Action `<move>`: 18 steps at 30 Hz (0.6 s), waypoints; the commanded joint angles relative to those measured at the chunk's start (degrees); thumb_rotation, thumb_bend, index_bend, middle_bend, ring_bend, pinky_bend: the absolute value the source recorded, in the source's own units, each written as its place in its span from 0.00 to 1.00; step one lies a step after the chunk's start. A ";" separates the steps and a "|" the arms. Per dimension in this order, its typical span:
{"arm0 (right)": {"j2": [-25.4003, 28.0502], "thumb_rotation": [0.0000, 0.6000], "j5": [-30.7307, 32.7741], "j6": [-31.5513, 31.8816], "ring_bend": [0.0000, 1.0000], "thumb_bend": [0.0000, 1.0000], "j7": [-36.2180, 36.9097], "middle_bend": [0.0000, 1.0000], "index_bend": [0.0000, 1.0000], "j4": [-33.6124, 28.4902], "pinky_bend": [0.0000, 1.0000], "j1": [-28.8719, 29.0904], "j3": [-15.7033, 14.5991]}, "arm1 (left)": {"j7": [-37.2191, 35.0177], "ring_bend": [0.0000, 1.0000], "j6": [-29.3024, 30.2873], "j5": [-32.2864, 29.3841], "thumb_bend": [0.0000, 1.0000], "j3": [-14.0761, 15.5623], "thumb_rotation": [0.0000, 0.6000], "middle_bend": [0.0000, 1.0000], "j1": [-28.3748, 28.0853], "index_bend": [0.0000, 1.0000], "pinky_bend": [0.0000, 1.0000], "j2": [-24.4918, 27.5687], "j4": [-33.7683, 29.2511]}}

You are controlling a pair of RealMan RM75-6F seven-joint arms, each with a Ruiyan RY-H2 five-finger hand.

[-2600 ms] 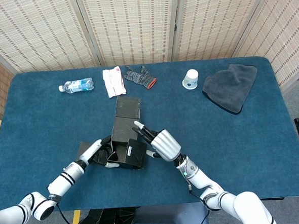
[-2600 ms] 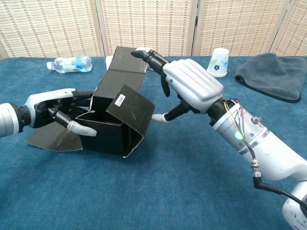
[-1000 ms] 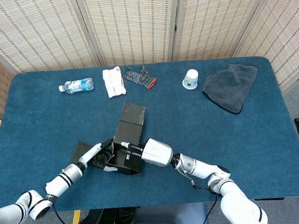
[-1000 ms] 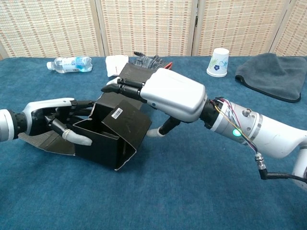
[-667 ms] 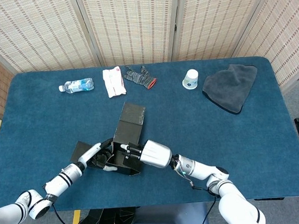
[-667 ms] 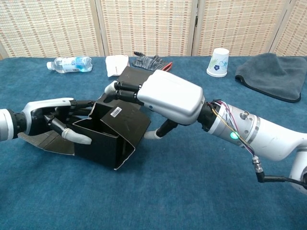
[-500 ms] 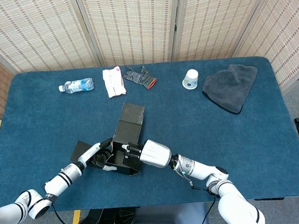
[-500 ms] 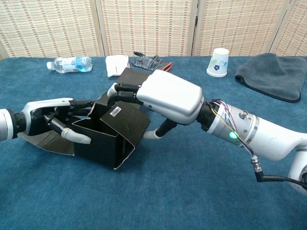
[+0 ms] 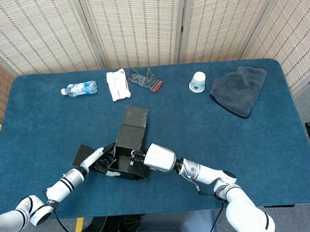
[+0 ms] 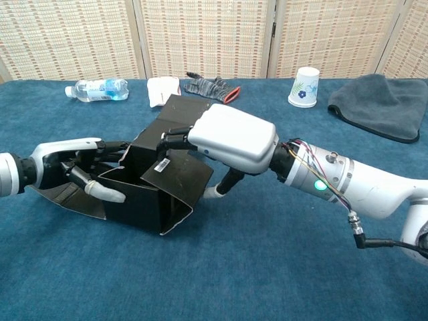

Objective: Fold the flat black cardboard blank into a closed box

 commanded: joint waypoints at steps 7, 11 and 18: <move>0.43 1.00 -0.11 -1.82 0.71 0.11 0.24 0.33 0.32 -0.51 1.00 1.13 -0.57 | -0.69 0.50 0.60 -0.02 0.00 0.03 1.00 0.21 0.18 0.11 0.60 -0.70 1.07; 0.35 1.00 0.15 -2.50 0.71 0.11 0.29 0.34 0.33 -0.79 1.00 1.77 -0.44 | -1.22 0.50 0.67 -0.03 0.00 0.09 1.00 0.21 0.19 0.12 0.60 -0.93 1.53; 0.45 1.00 0.21 -3.56 0.71 0.15 0.15 0.35 0.33 -0.98 1.00 2.93 -0.51 | -2.27 0.50 1.03 0.22 0.00 0.34 1.00 0.21 0.23 0.12 0.60 -1.02 1.83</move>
